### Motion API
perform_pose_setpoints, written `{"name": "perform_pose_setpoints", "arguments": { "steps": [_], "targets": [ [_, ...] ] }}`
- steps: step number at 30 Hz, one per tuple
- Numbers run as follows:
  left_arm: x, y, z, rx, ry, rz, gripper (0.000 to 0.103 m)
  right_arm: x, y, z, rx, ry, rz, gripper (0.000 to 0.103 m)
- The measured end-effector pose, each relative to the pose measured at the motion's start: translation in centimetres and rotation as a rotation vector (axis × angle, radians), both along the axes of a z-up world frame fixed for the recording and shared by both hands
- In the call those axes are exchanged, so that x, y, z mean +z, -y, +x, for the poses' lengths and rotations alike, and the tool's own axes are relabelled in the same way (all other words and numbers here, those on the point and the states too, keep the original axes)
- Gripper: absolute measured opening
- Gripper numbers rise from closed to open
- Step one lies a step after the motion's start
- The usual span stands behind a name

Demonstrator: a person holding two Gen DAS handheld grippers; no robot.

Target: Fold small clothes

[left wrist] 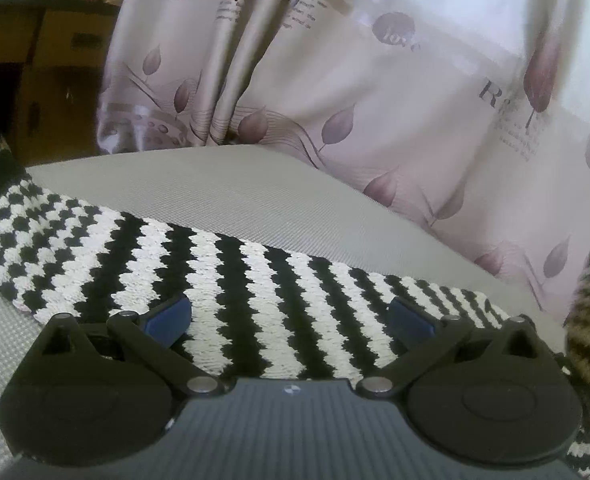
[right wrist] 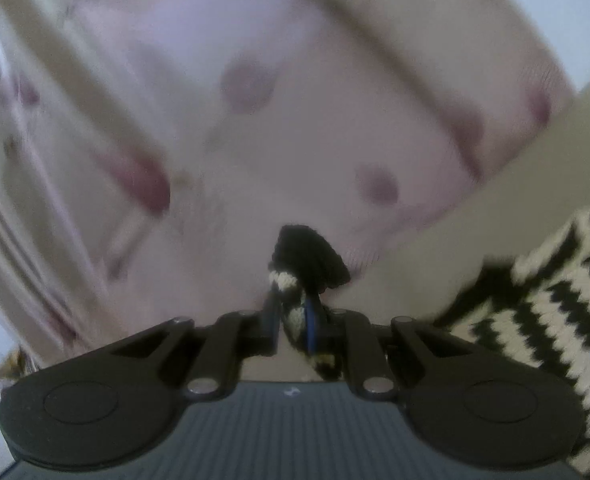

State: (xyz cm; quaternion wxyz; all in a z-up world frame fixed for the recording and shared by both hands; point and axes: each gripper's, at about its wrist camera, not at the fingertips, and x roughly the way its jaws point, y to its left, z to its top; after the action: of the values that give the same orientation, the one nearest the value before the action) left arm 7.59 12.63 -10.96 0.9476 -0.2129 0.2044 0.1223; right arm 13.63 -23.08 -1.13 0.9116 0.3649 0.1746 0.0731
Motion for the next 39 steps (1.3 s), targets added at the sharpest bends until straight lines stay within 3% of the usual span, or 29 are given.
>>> {"name": "perform_pose_setpoints", "arguments": {
  "steps": [7,14,16,18,20,23,26,32,35,37,39],
  "targets": [
    [-0.1,-0.9,-0.7,-0.004,0.013,-0.024,0.103,-3.1,-4.3,1.0,0.102,-0.085,-0.12,0.012],
    [0.0,-1.2,-0.9,0.004,0.013,-0.033,0.103,-5.1,-7.3,1.8,0.224,-0.141,-0.304,0.015],
    [0.0,-1.2,-0.8,0.007,0.009,-0.034,0.103,-5.0,-7.6,1.6,0.249,-0.156,-0.333,0.025],
    [0.0,-1.2,-0.8,0.01,0.003,-0.035,0.103,-4.4,-7.1,0.2,0.244,-0.156,-0.345,0.054],
    [0.0,-1.2,-0.7,0.01,0.001,-0.033,0.103,-3.6,-5.4,-2.3,0.235,-0.119,-0.313,0.073],
    [0.0,-1.2,-0.6,0.008,-0.003,-0.028,0.103,-2.2,-1.9,-7.7,0.239,-0.079,-0.276,0.074],
    [0.0,-1.2,-0.4,0.007,-0.011,-0.025,0.103,-1.3,3.1,-15.0,0.184,-0.103,-0.274,0.074],
    [0.0,-1.2,-0.2,0.004,-0.019,-0.013,0.103,-1.3,12.8,-30.5,-0.145,-0.324,-0.543,0.076],
    [0.0,-1.1,0.0,0.002,-0.02,-0.006,0.103,-2.4,16.3,-35.5,-0.179,-0.332,-0.415,0.076],
    [0.1,-1.3,0.0,-0.017,-0.033,-0.006,0.103,-3.2,17.0,-36.9,-0.17,-0.288,-0.336,0.076],
    [0.5,-1.6,-0.3,-0.04,-0.049,-0.008,0.103,-3.8,16.3,-36.4,-0.162,-0.261,-0.351,0.076]
  ]
}}
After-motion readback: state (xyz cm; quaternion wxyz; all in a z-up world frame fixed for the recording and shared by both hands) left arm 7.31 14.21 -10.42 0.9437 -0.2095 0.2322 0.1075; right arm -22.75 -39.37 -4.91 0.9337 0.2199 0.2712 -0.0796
